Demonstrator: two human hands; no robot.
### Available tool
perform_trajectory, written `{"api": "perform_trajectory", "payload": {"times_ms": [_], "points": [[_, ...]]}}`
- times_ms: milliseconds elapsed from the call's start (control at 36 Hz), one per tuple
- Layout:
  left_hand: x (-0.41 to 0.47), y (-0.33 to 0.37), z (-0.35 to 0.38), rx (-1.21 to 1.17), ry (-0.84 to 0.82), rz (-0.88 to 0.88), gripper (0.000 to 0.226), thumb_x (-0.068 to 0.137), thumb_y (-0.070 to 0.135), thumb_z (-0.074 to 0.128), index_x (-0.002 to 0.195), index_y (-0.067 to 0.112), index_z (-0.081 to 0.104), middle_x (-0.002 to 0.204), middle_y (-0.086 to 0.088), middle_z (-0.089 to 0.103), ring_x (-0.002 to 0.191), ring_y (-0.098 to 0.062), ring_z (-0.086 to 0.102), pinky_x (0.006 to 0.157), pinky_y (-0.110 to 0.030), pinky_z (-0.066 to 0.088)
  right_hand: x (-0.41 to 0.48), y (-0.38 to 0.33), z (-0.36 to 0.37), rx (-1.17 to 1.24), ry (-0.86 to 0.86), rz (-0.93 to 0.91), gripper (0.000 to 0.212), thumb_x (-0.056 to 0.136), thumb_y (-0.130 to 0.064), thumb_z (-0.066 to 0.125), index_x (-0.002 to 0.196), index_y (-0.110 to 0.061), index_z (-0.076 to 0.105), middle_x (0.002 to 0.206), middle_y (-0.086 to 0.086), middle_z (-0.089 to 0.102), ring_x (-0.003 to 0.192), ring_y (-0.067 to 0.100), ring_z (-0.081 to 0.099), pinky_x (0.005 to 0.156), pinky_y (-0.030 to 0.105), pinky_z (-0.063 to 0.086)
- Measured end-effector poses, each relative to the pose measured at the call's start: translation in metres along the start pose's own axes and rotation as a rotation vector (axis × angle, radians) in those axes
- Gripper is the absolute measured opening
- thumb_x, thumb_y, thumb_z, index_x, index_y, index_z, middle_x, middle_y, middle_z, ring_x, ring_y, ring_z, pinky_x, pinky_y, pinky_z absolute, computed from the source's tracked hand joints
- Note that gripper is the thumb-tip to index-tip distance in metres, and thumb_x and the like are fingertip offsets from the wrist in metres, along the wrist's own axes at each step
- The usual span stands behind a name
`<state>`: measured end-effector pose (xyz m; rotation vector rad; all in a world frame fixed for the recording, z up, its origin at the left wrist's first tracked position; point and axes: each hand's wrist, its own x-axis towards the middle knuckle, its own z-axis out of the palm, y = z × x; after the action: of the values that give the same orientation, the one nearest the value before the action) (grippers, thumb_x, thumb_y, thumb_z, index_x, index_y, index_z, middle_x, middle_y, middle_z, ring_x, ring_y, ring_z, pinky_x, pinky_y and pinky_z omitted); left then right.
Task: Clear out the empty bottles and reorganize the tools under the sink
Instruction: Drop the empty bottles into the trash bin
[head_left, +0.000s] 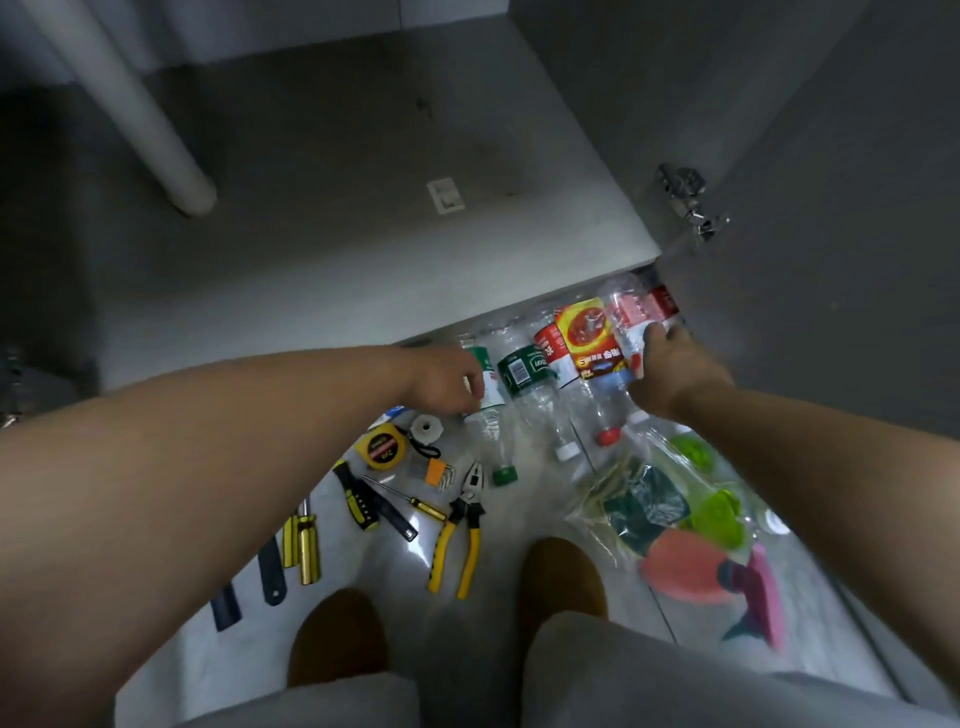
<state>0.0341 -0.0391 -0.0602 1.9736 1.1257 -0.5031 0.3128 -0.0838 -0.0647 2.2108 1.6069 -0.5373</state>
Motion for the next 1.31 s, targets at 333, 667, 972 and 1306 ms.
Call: {"api": "perform_trajectory", "payload": {"times_ms": [333,667,972,1306], "points": [[0.019,-0.008,0.027,-0.216,0.075,-0.019,0.025,0.1,0.026,0.056,0.122,0.021,0.067,0.125,0.002,0.062,0.104,-0.012,0.056,0.088,-0.024,0.046,0.028,-0.004,0.03,0.153,0.117,0.288,0.09,0.088,-0.036,0.072,0.151,-0.002,0.017,0.149,0.023,0.035,0.136,0.038,0.039,0.105,0.046,0.042],[0.017,0.018,0.012,-0.705,0.108,-0.064,0.038,0.096,0.046,0.062,0.115,0.012,0.066,0.113,-0.005,0.07,0.102,-0.017,0.07,0.094,-0.039,0.058,-0.013,-0.038,0.033,0.759,0.209,0.041,0.059,0.082,-0.053,0.071,0.119,-0.016,0.045,0.102,0.003,0.062,0.085,0.019,0.065,0.062,0.025,0.048],[-0.006,-0.008,-0.007,-0.821,0.486,-0.095,0.06,0.07,0.057,0.084,0.113,0.026,0.056,0.109,0.004,0.064,0.092,-0.013,0.066,0.063,-0.027,0.055,-0.035,-0.106,0.036,1.14,-0.182,-0.372,0.064,0.068,-0.054,0.084,0.118,-0.03,0.053,0.1,-0.004,0.068,0.09,0.008,0.069,0.071,0.027,0.056],[-0.029,-0.071,-0.001,-1.177,0.596,-0.237,0.054,0.073,0.055,0.083,0.11,0.03,0.053,0.103,-0.003,0.07,0.072,-0.017,0.076,0.057,-0.029,0.059,-0.008,-0.135,0.08,0.291,-0.031,-0.279,0.077,0.077,-0.053,0.075,0.131,-0.011,0.04,0.123,0.013,0.058,0.111,0.033,0.062,0.09,0.044,0.054]]}}
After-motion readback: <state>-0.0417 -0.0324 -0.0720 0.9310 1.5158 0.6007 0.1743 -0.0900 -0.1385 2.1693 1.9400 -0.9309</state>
